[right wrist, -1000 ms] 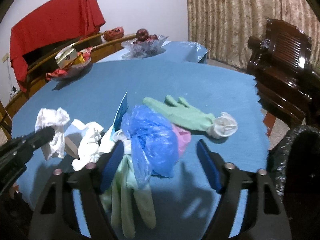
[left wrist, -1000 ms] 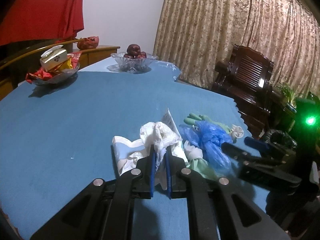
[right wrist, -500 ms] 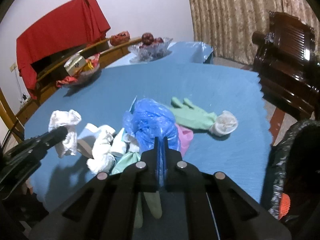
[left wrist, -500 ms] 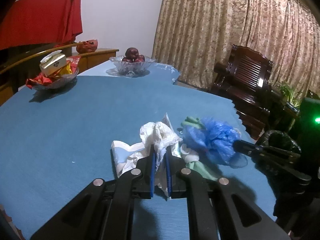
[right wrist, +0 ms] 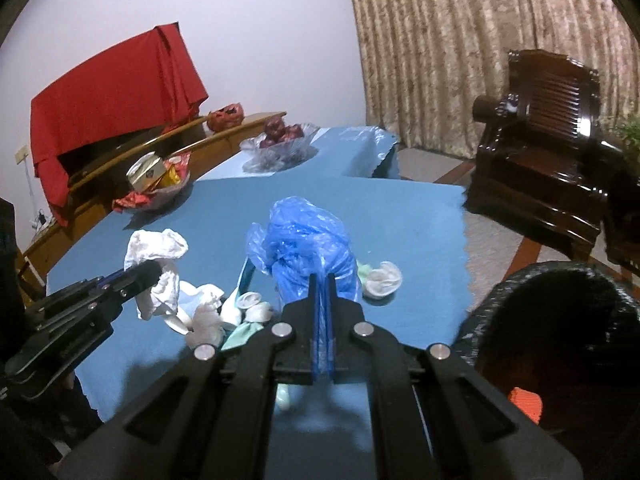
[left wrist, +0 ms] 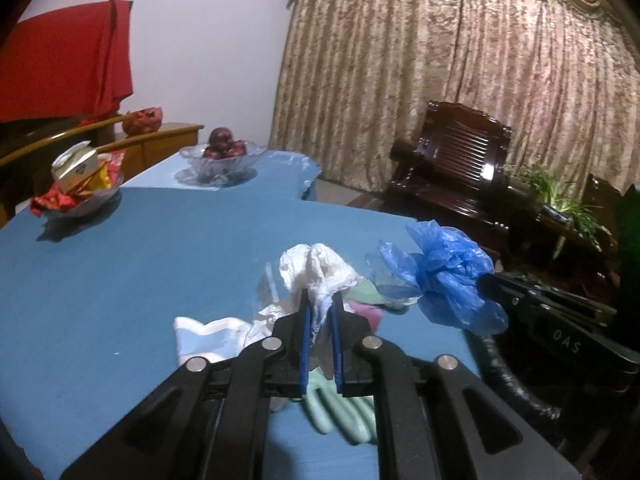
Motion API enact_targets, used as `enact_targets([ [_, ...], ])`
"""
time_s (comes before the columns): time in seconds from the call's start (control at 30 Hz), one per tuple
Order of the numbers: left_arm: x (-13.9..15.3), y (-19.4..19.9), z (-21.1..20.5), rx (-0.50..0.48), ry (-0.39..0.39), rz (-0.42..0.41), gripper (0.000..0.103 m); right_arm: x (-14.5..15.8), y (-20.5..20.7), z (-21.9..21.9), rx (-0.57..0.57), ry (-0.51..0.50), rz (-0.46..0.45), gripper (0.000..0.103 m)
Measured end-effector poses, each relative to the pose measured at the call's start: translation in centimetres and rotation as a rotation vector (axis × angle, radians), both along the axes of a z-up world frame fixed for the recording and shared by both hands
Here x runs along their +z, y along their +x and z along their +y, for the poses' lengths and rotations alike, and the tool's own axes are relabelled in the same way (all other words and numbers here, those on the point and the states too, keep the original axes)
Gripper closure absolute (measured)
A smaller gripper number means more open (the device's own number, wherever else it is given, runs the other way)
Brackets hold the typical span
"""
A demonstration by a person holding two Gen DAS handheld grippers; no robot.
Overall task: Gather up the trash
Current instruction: 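Grasp the blue plastic bag with the right tool while the left tool holds the tissues, then carry the tissues and blue bag over the black bin and open both tools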
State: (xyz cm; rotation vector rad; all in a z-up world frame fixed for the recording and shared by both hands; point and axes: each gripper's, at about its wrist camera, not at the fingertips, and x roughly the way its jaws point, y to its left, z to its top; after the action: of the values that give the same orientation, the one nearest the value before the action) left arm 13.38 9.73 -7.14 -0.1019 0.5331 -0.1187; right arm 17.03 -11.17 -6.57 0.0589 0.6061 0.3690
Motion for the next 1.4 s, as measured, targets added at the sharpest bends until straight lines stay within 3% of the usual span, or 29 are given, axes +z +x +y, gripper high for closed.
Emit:
enact_targets([
  [0.3,1.2,0.3,-5.2,-0.106,-0.005,-0.015,0.094,1.7,-2.3,-5.4,-0.099,-0.011,-0.035,0.101],
  [0.7,1.0,0.9,-14.0,-0.273,-0.012,-0.013,0.094,1.5,-5.5,-14.0,-0.274,-0.048,-0.031,0.101],
  [1.4,-2.0,2.8,-27.0,-0.518,-0.010,0.049,0.093,-3.2,-8.5,-24.2,-0.504,-0.070,0.053,0.100],
])
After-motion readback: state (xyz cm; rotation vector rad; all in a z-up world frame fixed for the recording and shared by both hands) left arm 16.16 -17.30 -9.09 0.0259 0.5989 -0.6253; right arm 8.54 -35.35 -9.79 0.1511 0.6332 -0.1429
